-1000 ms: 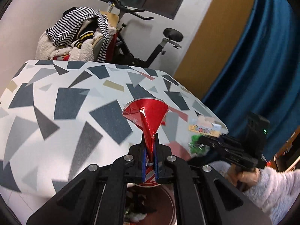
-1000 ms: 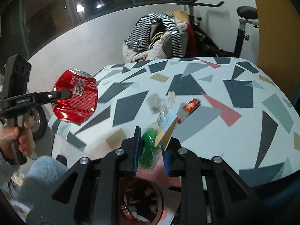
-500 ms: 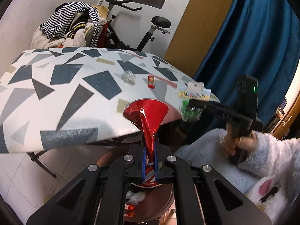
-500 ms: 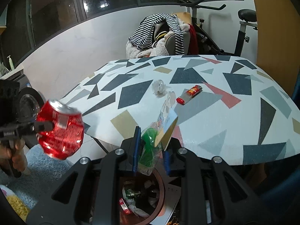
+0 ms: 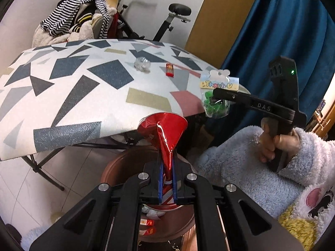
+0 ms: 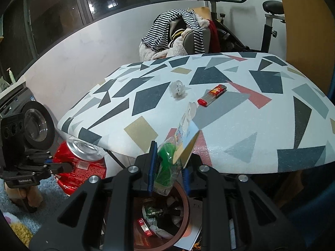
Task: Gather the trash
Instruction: 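Carry both items over the bin and open the left gripper to drop the can, then open the right gripper to drop the green packet into the bin, then move the right gripper to the red lighter and grasp it, then grasp the clear plastic item with the left gripper while the right gripper holds the lighter, then carry both items over the bin and open the left gripper to drop the plastic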
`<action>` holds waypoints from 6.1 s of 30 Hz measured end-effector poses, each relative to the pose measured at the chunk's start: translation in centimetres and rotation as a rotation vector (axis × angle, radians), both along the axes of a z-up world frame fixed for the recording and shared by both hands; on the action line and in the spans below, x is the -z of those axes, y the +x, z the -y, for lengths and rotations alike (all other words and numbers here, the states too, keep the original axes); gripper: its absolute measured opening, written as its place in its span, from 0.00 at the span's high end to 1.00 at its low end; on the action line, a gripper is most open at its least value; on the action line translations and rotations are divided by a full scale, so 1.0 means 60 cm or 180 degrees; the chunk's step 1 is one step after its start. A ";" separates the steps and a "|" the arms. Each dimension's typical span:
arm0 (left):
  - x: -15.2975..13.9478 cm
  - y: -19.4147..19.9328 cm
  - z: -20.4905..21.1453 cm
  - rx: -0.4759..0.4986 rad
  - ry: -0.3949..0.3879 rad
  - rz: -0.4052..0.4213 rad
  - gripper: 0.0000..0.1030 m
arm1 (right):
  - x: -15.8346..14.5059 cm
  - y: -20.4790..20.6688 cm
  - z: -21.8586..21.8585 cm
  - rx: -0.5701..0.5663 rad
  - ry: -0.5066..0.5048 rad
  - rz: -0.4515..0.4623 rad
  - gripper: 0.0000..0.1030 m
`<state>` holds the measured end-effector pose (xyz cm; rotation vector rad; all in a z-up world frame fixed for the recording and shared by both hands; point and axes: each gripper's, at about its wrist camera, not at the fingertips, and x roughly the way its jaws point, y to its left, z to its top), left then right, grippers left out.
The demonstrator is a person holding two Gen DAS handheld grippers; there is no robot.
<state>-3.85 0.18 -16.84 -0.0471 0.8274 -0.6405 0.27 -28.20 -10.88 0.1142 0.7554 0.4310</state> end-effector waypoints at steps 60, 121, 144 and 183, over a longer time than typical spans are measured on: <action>-0.017 0.004 -0.069 -0.0977 0.0014 0.0194 0.08 | 0.036 0.015 -0.056 -0.0070 -0.0421 -0.0169 0.06; -0.085 0.336 -0.003 -0.1106 -0.0029 0.0099 0.08 | 0.055 0.322 0.004 0.0304 -0.0791 -0.0545 0.74; -0.001 0.453 0.186 -0.0579 0.0416 -0.0370 0.74 | -0.034 0.243 0.046 0.0478 -0.0566 -0.0157 0.74; -0.030 0.019 0.050 -0.0258 0.0167 -0.0151 0.73 | -0.085 0.006 -0.073 -0.0016 -0.0564 0.0005 0.74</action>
